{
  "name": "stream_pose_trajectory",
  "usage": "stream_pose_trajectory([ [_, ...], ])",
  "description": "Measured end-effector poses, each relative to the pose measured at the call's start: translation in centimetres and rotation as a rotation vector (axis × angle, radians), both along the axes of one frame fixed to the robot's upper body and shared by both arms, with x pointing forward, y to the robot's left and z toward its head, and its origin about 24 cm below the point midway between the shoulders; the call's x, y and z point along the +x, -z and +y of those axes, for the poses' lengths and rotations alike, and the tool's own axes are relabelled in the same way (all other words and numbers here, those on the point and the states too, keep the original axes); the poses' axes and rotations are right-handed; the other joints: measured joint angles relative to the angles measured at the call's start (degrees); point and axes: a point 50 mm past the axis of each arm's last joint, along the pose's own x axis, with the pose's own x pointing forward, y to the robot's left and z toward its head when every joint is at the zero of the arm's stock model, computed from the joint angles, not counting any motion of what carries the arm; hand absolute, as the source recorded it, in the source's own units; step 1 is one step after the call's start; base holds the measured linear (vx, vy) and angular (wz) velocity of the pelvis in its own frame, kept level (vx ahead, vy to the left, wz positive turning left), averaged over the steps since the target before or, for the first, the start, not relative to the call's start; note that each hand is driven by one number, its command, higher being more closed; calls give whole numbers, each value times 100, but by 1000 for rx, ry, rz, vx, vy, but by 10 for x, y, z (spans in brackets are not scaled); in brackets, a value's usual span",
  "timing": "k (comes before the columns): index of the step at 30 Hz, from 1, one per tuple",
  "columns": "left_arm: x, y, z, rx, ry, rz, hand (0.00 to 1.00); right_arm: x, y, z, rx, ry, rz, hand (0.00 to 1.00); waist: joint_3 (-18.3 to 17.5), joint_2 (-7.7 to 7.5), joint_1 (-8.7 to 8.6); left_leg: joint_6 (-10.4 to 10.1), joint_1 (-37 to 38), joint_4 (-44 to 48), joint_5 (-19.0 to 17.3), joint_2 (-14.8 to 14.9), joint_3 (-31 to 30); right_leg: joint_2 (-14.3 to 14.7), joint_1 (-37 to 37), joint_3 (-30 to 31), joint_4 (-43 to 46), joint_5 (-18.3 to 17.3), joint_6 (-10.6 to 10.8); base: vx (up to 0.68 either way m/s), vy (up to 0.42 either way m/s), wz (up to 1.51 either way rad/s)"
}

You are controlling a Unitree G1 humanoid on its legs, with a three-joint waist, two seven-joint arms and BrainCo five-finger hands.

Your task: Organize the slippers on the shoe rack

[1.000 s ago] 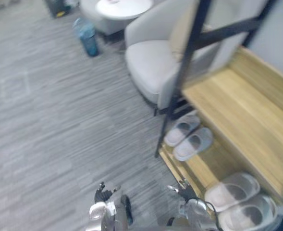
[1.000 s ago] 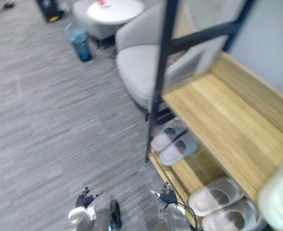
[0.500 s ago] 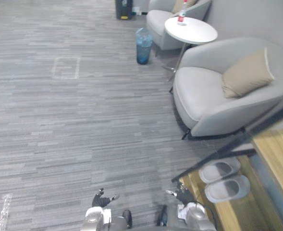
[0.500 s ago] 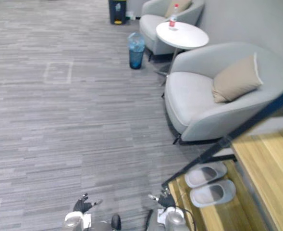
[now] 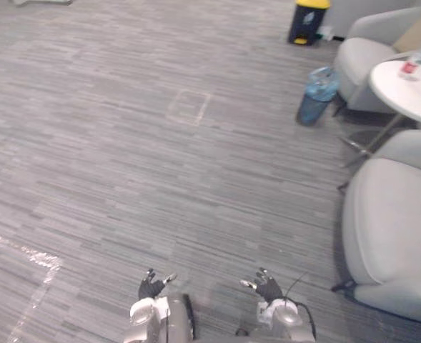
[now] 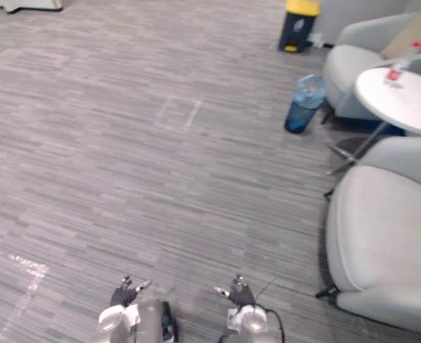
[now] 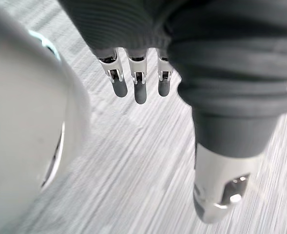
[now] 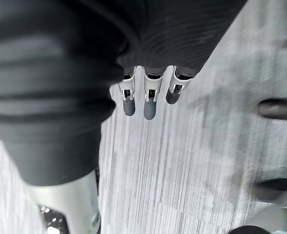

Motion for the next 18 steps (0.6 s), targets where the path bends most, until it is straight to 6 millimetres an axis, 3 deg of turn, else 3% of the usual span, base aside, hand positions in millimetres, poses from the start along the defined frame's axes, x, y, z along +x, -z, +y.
stream_pose_trajectory([
  [1,-2,1,2,5,-3,4,0,-2,3,2,-1,-10,22,0,-22,21,95,199,57,-535,755,-127,-20,-30,185,6,-77,-88,141,445,166,5],
  [2,-1,0,7,15,-4,5,0,-5,7,4,1,-15,52,0,-18,-96,147,394,125,-523,803,-336,0,-163,258,16,-61,-157,239,443,166,27],
  [4,-3,2,10,22,-6,21,0,-7,11,6,3,-28,80,0,-66,-257,108,626,204,-469,505,-699,-105,-505,21,33,821,-99,271,544,221,62],
  [5,-5,3,10,21,-6,31,0,-10,12,5,3,-24,93,0,-63,-263,99,643,341,-448,374,-802,-208,-616,-120,83,1463,-5,432,669,290,73],
  [6,-7,5,12,28,0,46,0,-17,15,0,-2,-5,114,0,-53,-278,73,661,663,-503,217,-928,-368,-772,-437,271,2577,322,651,587,247,74],
  [7,-10,7,16,37,6,71,0,-21,17,-1,4,10,124,0,-11,-318,10,666,1076,-623,75,-1047,-535,-851,-821,535,3849,868,604,703,263,96],
  [8,-18,12,19,40,8,114,0,-20,15,-3,4,23,104,0,76,-280,-70,701,1830,-875,-132,-1135,-819,-746,-1462,792,5477,644,472,582,188,75],
  [10,-20,14,16,37,18,133,0,-18,13,-6,-3,26,86,0,33,-218,-133,742,2307,-1125,-223,-1130,-1047,-547,-2037,759,5872,371,408,553,109,75],
  [11,-19,14,13,35,35,137,0,-14,9,-8,-6,31,58,0,33,-223,-188,763,2697,-1404,-269,-1130,-1317,-392,-2620,649,5742,144,365,564,55,90],
  [14,-12,14,1,5,44,124,0,-5,2,-15,-1,87,4,0,46,-221,-338,787,3151,-1568,-532,-1118,-1798,-197,-3551,438,4628,-62,361,589,-25,91],
  [16,-10,14,-7,-11,56,124,0,-3,0,-19,-4,109,-9,0,59,-171,-424,780,3617,-1711,-788,-998,-1997,90,-3607,342,2278,469,351,654,-87,90],
  [17,-8,14,-8,-10,63,121,0,-4,1,-19,-3,109,-4,0,48,-195,-433,714,3811,-1816,-838,-994,-2061,129,-3587,290,1507,735,355,859,-160,91],
  [18,-8,14,-10,-9,72,121,0,-3,0,-18,0,109,-4,0,38,-236,-433,554,4099,-1900,-964,-982,-2116,167,-3608,244,1141,1030,77,919,-171,84],
])
